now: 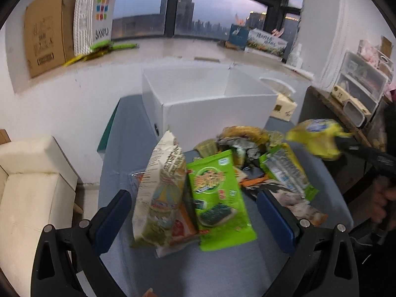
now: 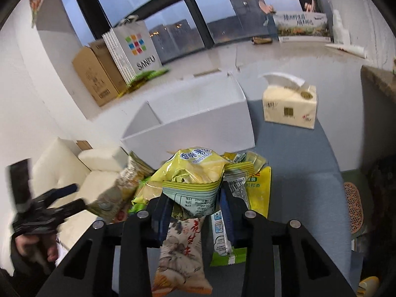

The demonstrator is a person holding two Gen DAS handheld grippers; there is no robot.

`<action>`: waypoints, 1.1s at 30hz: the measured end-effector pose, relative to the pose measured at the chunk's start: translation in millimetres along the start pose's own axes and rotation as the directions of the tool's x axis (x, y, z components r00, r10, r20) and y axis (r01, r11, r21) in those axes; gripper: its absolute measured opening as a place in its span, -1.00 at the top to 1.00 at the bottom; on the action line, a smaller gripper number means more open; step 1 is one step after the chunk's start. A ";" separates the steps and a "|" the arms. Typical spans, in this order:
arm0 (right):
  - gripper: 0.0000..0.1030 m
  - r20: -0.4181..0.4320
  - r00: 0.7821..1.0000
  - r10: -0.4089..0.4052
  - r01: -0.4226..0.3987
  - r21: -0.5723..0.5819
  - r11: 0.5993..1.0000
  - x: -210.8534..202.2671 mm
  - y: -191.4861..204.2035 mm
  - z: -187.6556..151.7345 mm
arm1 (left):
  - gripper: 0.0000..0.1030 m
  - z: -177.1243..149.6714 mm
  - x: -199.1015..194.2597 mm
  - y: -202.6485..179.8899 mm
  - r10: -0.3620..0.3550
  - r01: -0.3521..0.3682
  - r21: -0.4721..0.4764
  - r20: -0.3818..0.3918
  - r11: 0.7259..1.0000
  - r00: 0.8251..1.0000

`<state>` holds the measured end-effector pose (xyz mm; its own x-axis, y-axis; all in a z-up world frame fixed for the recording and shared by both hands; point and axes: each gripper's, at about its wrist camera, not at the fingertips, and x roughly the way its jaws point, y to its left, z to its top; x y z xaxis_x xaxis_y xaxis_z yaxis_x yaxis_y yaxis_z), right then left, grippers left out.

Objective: Organize snacks
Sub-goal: 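Grasp the yellow-green chip bag with the right tool while the left grasps the cream chip bag, then carry both bags into the white box and open both tools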

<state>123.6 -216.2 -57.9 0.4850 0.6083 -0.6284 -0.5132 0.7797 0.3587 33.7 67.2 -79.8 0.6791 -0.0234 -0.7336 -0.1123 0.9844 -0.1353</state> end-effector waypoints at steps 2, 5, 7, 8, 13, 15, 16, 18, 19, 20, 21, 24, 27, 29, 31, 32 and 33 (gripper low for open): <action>0.24 0.025 1.000 0.005 -0.005 -0.011 1.000 -12.3 4.3 -1.3 | -1.00 5.5 17.1 9.6 -0.033 0.033 -0.006 -0.036 0.999 0.999; 0.24 0.035 0.999 0.013 -0.012 -0.036 0.999 -23.6 10.1 -1.8 | -1.00 13.4 56.8 28.2 -0.070 0.067 -0.024 -0.129 0.997 0.989; 0.24 0.035 0.999 0.015 -0.013 -0.043 0.999 -27.6 12.4 -1.4 | -1.00 14.0 78.2 34.5 -0.062 0.062 -0.005 -0.181 0.998 0.982; 0.24 0.036 0.999 0.014 -0.013 -0.044 0.999 -28.5 12.2 -2.4 | -1.00 12.7 85.8 36.0 -0.054 0.057 0.006 -0.203 0.998 0.978; 0.24 0.025 0.999 0.022 -0.021 -0.035 0.999 -26.5 10.8 -3.9 | -0.96 9.5 102.9 42.0 0.023 -0.012 0.047 -0.245 0.999 0.969; 0.24 0.017 0.999 0.028 -0.027 -0.043 0.999 -24.3 12.4 -4.4 | -0.81 7.1 101.2 42.2 0.016 -0.005 0.044 -0.254 0.999 0.967; 0.24 0.013 1.000 0.028 -0.027 -0.044 0.999 -22.9 13.1 -4.6 | -0.60 5.0 101.5 42.4 0.017 -0.006 0.043 -0.265 0.999 0.964; 0.24 0.006 0.999 0.033 -0.033 -0.049 0.998 -20.1 14.7 -5.3 | 0.03 1.5 99.8 43.7 0.014 -0.005 0.034 -0.277 0.999 0.961; 0.24 0.005 0.999 0.036 -0.035 -0.051 0.998 -19.6 15.6 -5.7 | 0.07 1.5 97.0 43.2 0.001 0.009 0.035 -0.279 0.999 0.960; 0.24 0.004 0.999 0.037 -0.037 -0.052 0.998 -19.5 16.5 -6.4 | 0.14 0.7 93.2 40.6 0.003 0.011 0.050 -0.275 0.999 0.962; 0.24 0.002 0.999 0.039 -0.039 -0.055 0.998 -19.1 17.5 -6.9 | 0.18 -0.6 87.8 35.9 0.016 0.003 0.071 -0.267 0.997 0.964; 0.24 0.000 0.999 0.044 -0.044 -0.059 0.997 -17.6 19.4 -7.1 | 0.20 -2.8 68.5 25.9 -0.005 0.026 0.092 -0.222 0.995 0.975; 0.24 0.006 0.999 0.047 -0.047 -0.066 0.997 -16.6 22.3 -5.8 | 0.20 2.1 44.7 20.7 -0.031 0.043 0.075 -0.152 0.996 0.988; 0.24 0.016 0.999 0.050 -0.049 -0.070 0.996 -16.3 24.5 -3.3 | 0.20 11.4 27.8 17.1 -0.053 0.059 0.059 -0.101 0.997 0.993; 0.24 0.028 0.998 0.051 -0.049 -0.074 0.996 -14.0 27.6 3.9 | 0.20 25.7 9.6 13.4 -0.064 0.065 0.047 -0.034 0.997 0.997; 0.24 0.035 0.998 0.052 -0.049 -0.079 0.996 -12.9 29.5 7.9 | 0.20 30.3 6.4 12.7 -0.069 0.070 0.043 -0.011 0.997 0.998; 0.24 0.043 0.998 0.053 -0.049 -0.089 0.995 -10.4 32.3 15.9 | 0.20 40.5 0.7 10.0 -0.080 0.079 0.032 0.033 0.996 0.996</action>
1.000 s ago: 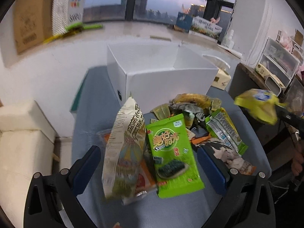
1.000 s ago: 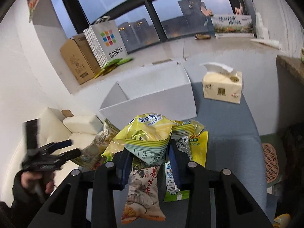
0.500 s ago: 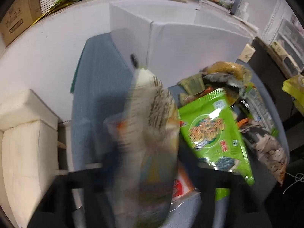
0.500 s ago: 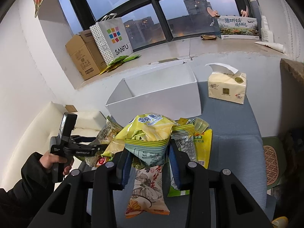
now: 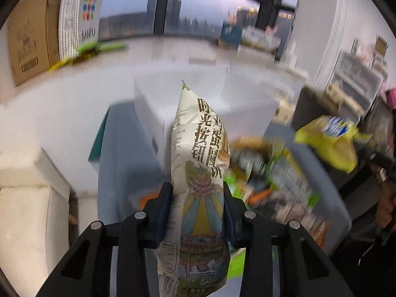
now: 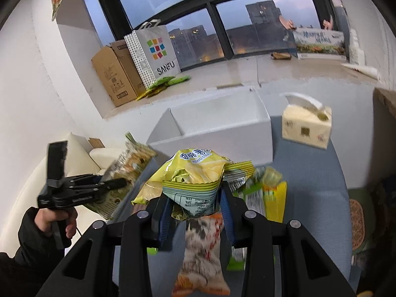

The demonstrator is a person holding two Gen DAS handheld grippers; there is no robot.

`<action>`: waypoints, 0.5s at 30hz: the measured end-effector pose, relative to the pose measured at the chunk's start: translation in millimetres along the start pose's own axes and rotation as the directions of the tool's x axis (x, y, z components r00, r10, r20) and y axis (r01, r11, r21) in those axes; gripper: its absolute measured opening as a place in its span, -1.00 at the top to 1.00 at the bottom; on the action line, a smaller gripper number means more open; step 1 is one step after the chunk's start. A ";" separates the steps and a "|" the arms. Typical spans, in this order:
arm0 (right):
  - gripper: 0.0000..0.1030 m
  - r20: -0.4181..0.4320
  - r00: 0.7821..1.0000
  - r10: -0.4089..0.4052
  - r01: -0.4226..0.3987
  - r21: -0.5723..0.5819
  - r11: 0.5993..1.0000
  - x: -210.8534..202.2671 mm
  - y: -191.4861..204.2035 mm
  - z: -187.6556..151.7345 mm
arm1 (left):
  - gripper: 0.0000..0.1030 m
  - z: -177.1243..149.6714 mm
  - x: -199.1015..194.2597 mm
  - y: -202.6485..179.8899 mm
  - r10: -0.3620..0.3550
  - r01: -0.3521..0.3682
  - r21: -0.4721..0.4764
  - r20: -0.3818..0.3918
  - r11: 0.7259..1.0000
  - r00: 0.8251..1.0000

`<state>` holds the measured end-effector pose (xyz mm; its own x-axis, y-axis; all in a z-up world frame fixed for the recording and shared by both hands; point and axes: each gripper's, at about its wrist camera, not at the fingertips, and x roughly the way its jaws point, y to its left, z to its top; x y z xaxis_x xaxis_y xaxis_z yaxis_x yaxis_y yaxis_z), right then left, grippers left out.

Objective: Organize snacks
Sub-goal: 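Carry both bags into the white box and open both tools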

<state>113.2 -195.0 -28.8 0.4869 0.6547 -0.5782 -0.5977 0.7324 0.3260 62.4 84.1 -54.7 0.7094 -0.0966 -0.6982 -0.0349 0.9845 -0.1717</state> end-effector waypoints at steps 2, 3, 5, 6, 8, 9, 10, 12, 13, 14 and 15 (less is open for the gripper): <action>0.24 0.013 1.000 -0.006 0.006 -0.013 1.000 6.3 2.4 16.2 | 0.20 16.6 -2.6 -1.0 -0.011 0.012 -0.023 0.038 1.000 0.999; 0.24 0.016 1.000 -0.009 0.009 -0.021 1.000 9.2 3.4 22.4 | 0.20 27.6 -0.9 -1.0 -0.011 0.013 -0.042 0.058 0.999 0.998; 0.24 0.027 0.999 -0.027 0.028 -0.038 0.999 18.9 4.2 43.4 | 0.20 46.2 7.0 -1.1 -0.008 0.013 -0.061 0.074 0.998 0.997; 0.24 0.030 0.999 -0.036 0.037 -0.044 0.998 26.1 3.1 56.5 | 0.20 59.3 12.4 -1.9 -0.007 0.013 -0.069 0.085 0.998 0.996; 0.24 0.024 0.999 -0.047 0.048 -0.046 0.998 38.8 0.0 77.4 | 0.20 77.6 22.1 -2.3 -0.003 0.009 -0.061 0.100 0.998 0.995; 0.24 0.020 0.998 -0.054 0.055 -0.047 0.997 47.1 -2.8 89.1 | 0.20 88.9 29.3 -2.7 0.003 0.003 -0.057 0.104 0.998 0.995; 0.24 0.015 0.997 -0.075 0.076 -0.053 0.996 57.2 -6.0 101.5 | 0.20 100.4 37.8 -2.4 0.007 -0.001 -0.057 0.100 0.998 0.995; 0.24 -0.003 0.995 -0.104 0.104 -0.059 0.993 75.9 -12.1 120.2 | 0.20 117.1 52.0 0.2 0.023 -0.017 -0.060 0.099 0.998 0.995; 0.24 -0.022 0.994 -0.107 0.106 -0.047 0.993 88.2 -17.8 130.0 | 0.20 124.9 59.9 0.3 0.026 -0.022 -0.056 0.090 0.998 0.996; 0.24 -0.058 0.993 -0.105 0.103 -0.026 0.994 102.7 -24.4 139.7 | 0.20 134.2 69.7 0.9 0.033 -0.029 -0.052 0.080 0.998 0.996; 0.24 -0.074 0.991 -0.107 0.107 -0.015 0.994 112.0 -28.4 144.8 | 0.20 140.0 78.3 0.6 0.046 -0.043 -0.041 0.070 0.998 0.997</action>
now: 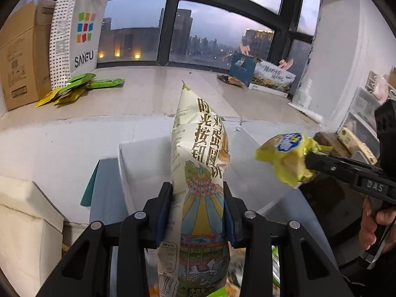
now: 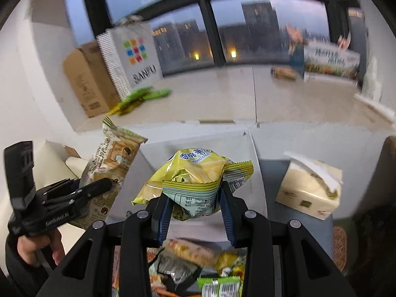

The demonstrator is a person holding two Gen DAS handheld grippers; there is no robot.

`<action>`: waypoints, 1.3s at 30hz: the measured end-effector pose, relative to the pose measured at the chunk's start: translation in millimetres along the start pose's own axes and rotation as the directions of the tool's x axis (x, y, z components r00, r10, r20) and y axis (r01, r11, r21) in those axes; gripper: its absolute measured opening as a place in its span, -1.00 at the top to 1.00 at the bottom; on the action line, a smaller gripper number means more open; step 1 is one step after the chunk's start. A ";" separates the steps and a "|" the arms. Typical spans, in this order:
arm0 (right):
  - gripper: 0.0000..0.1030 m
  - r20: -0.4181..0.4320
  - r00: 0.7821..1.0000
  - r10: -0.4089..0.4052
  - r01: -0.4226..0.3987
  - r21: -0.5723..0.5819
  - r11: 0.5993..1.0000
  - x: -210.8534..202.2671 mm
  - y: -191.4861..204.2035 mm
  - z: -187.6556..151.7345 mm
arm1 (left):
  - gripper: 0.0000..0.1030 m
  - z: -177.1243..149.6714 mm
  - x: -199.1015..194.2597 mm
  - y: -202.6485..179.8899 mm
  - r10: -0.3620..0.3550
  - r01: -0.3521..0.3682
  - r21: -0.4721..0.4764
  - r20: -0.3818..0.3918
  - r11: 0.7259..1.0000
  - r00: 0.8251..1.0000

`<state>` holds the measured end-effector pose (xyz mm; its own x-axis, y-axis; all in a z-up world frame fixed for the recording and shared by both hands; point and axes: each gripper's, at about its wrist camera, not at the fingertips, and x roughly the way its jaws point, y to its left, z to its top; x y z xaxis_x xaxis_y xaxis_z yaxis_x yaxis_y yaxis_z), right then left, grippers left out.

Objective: Organize snacks
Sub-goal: 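Carry both bags into the white box and open both tools, then grasp the cartoon-printed chip bag with the right tool while the left grasps the green seaweed bag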

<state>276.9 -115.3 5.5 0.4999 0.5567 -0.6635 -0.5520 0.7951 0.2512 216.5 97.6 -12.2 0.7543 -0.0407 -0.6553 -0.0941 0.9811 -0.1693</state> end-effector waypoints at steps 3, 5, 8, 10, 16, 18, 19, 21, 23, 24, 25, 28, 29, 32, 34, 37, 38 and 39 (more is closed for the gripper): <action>0.22 -0.048 0.998 -0.039 0.039 -0.005 0.999 31.3 -6.4 18.6 | 0.17 9.6 22.4 0.8 0.026 -0.025 0.025 -0.027 0.999 0.999; 0.06 -0.061 0.997 -0.050 0.049 -0.018 0.999 45.0 -6.8 26.9 | 0.10 12.8 32.0 2.6 0.030 -0.029 0.014 -0.042 0.999 0.999; -0.93 -0.078 0.995 -0.063 0.063 0.006 0.998 57.6 -10.1 35.2 | -0.73 16.0 38.1 5.2 0.069 -0.071 -0.027 -0.054 0.997 0.996; -1.00 -0.040 0.998 -0.047 0.048 0.032 0.998 53.6 -13.9 35.1 | -1.00 15.0 29.8 5.8 0.072 -0.073 -0.039 -0.015 0.997 0.997; -1.00 -0.041 0.999 -0.010 0.012 0.059 0.998 44.3 -18.7 25.7 | -1.00 10.8 17.1 4.2 0.124 -0.124 -0.002 -0.055 0.992 0.991; -1.00 -0.017 1.000 0.018 -0.016 0.089 0.996 33.9 -21.4 21.1 | -1.00 5.5 6.8 3.0 0.100 -0.100 -0.004 -0.040 0.995 0.994; -1.00 0.006 0.999 0.035 -0.036 0.099 0.994 26.6 -21.6 18.6 | -1.00 3.5 1.2 3.3 0.080 -0.080 -0.015 -0.034 0.997 0.996; -1.00 0.067 0.996 0.058 -0.065 0.107 0.992 7.7 -22.1 12.1 | -1.00 -1.5 -11.3 6.2 0.044 -0.046 -0.046 -0.037 0.998 0.998; -1.00 0.113 0.990 0.079 -0.092 0.106 0.990 -11.6 -21.0 4.2 | -1.00 -6.5 -22.2 5.6 0.010 -0.014 -0.062 -0.062 0.998 0.998; -1.00 0.126 0.988 0.093 -0.106 0.103 0.989 -25.9 -20.0 -3.5 | -1.00 -10.4 -31.0 4.7 0.000 -0.003 -0.063 -0.048 0.998 0.999; -1.00 0.117 0.988 0.100 -0.112 0.097 0.989 -33.5 -19.7 -8.2 | -1.00 -15.6 -42.2 3.9 -0.008 0.008 -0.063 -0.015 0.998 1.000; -1.00 0.087 0.983 0.160 -0.167 0.084 0.982 -61.9 -16.6 -31.4 | -1.00 -30.1 -73.3 2.9 -0.032 0.036 -0.065 0.053 0.997 0.998; -1.00 0.089 0.980 0.178 -0.185 0.071 0.980 -71.4 -15.6 -39.1 | -1.00 -34.3 -83.3 2.3 -0.028 0.033 -0.067 0.071 0.997 0.997; -1.00 0.138 0.978 0.154 -0.154 -0.014 0.988 -109.0 -5.8 -71.6 | -1.00 -50.7 -113.8 -4.9 -0.021 0.027 -0.048 0.125 0.998 0.992; -1.00 0.157 0.980 0.122 -0.114 -0.054 0.992 -125.3 -0.2 -92.2 | -1.00 -64.5 -128.6 -11.8 0.009 -0.007 -0.014 0.141 1.000 0.990; -1.00 0.147 0.984 0.103 -0.096 -0.054 0.994 -139.3 2.9 -124.8 | -1.00 -87.3 -144.5 -18.9 0.024 -0.026 0.012 0.165 1.000 0.986; -1.00 0.143 0.985 0.092 -0.087 -0.046 0.995 -141.6 1.7 -133.5 | -1.00 -95.0 -148.1 -18.5 0.014 -0.016 0.007 0.165 1.000 0.986; -1.00 0.134 0.988 0.079 -0.075 -0.035 0.997 -142.2 2.1 -144.3 | -1.00 -105.0 -150.1 -16.8 0.004 -0.002 -0.009 0.154 1.000 0.988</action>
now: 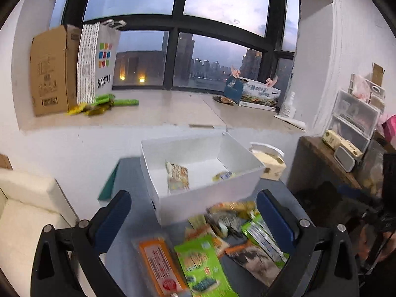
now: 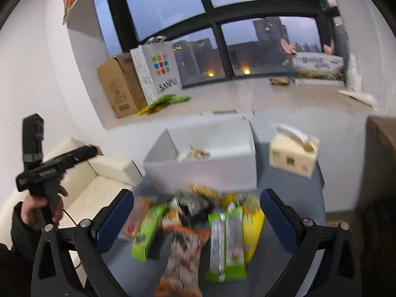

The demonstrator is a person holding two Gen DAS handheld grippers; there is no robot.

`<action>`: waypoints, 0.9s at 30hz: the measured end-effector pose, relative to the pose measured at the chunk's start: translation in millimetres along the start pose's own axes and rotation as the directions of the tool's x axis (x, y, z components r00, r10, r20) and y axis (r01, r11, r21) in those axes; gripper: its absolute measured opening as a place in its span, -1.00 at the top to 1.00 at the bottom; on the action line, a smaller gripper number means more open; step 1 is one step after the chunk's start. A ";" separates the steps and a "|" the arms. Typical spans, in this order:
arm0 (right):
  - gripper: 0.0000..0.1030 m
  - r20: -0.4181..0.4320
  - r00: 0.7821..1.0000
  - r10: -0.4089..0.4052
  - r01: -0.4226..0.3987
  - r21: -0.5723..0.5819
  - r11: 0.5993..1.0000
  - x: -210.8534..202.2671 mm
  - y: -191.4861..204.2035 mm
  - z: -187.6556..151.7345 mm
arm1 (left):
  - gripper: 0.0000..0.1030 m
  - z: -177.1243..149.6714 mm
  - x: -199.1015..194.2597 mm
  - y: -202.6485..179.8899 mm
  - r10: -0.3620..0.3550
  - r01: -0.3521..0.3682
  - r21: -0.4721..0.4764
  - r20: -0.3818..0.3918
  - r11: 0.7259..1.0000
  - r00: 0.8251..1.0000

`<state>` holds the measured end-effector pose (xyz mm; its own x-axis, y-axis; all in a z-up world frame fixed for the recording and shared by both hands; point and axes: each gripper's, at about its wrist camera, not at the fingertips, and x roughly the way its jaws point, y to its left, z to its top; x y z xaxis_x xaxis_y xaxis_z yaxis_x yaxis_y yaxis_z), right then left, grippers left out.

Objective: Organize snacks
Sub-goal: 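Grasp the cartoon-printed chip bag with the right tool while the left grasps the green seaweed bag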

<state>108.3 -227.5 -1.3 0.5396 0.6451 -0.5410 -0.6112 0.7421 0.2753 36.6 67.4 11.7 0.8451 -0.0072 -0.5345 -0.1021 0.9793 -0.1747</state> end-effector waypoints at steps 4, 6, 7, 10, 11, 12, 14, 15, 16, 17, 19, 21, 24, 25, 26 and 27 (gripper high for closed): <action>-1.00 -0.098 0.995 0.008 -0.002 0.065 0.998 8.4 -4.6 -35.6 | -1.00 -32.6 -8.4 10.1 0.042 -0.045 -0.051 -0.062 0.998 0.997; -1.00 -0.164 0.986 0.010 0.002 0.072 0.997 21.0 -4.4 -49.0 | -1.00 -45.9 -13.3 12.5 0.057 -0.062 -0.059 -0.082 0.996 0.995; -1.00 -0.188 0.982 0.012 0.000 0.064 0.998 27.3 -2.4 -52.2 | -1.00 -50.8 -13.8 13.6 0.051 -0.058 -0.062 -0.099 0.996 0.994; -1.00 -0.232 0.973 -0.017 0.022 0.017 1.000 44.8 9.2 -62.8 | -1.00 -60.5 -13.2 16.0 0.057 -0.065 -0.060 -0.125 0.996 0.990; -1.00 -0.246 0.969 -0.028 0.030 0.004 1.000 52.2 13.0 -64.9 | -1.00 -62.3 -12.5 16.3 0.060 -0.068 -0.057 -0.130 0.996 0.990; -1.00 -0.262 0.965 -0.025 0.027 0.005 1.000 57.3 14.3 -67.8 | -1.00 -64.1 -11.5 16.0 0.064 -0.071 -0.052 -0.133 0.996 0.989; -1.00 -0.314 0.949 -0.021 0.028 0.017 0.999 70.8 15.0 -71.4 | -1.00 -65.6 -8.3 14.9 0.066 -0.073 -0.044 -0.143 0.996 0.987; -1.00 -0.346 0.938 -0.032 0.038 0.011 0.999 80.8 15.9 -73.4 | -1.00 -66.5 -6.5 13.8 0.065 -0.072 -0.041 -0.150 0.997 0.987; -1.00 -0.357 0.933 -0.036 0.042 0.009 0.999 85.5 16.2 -74.7 | -1.00 -67.9 -4.4 12.1 0.067 -0.073 -0.033 -0.154 0.997 0.986; -1.00 -0.378 0.925 -0.042 0.048 0.007 0.999 91.9 16.5 -76.8 | -1.00 -69.5 -3.0 10.3 0.068 -0.072 -0.022 -0.158 0.997 0.985; -1.00 -0.388 0.921 -0.030 0.041 0.019 0.999 101.0 16.5 -79.5 | -1.00 -72.5 1.2 7.0 0.072 -0.073 0.000 -0.164 0.997 0.984; -1.00 -0.411 0.911 -0.024 0.037 0.025 0.999 110.9 17.6 -83.4 | -1.00 -76.1 5.6 7.1 0.072 -0.073 0.002 -0.182 0.997 0.981; -1.00 -0.459 0.889 -0.003 0.012 0.017 1.000 124.9 22.3 -89.8 | -1.00 -82.6 9.8 7.4 0.059 -0.059 0.007 -0.198 0.998 0.979; -1.00 -0.470 0.883 0.002 0.003 0.011 1.000 129.0 24.8 -92.9 | -1.00 -84.2 10.2 6.6 0.059 -0.058 0.014 -0.197 0.998 0.979; -1.00 -0.484 0.875 -0.010 0.011 -0.002 1.000 133.6 27.0 -96.3 | -1.00 -85.8 11.0 6.3 0.058 -0.056 0.016 -0.200 0.998 0.978; -1.00 -0.492 0.870 -0.020 0.016 -0.012 1.000 136.0 28.4 -98.0 | -1.00 -87.1 12.4 6.9 0.053 -0.052 0.013 -0.205 0.999 0.977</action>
<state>107.6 -136.5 -144.9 0.1964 0.4570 -0.8675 -0.6099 0.7497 0.2569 0.7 56.4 -68.2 0.7126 0.0037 -0.7016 -0.1391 0.9809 -0.1361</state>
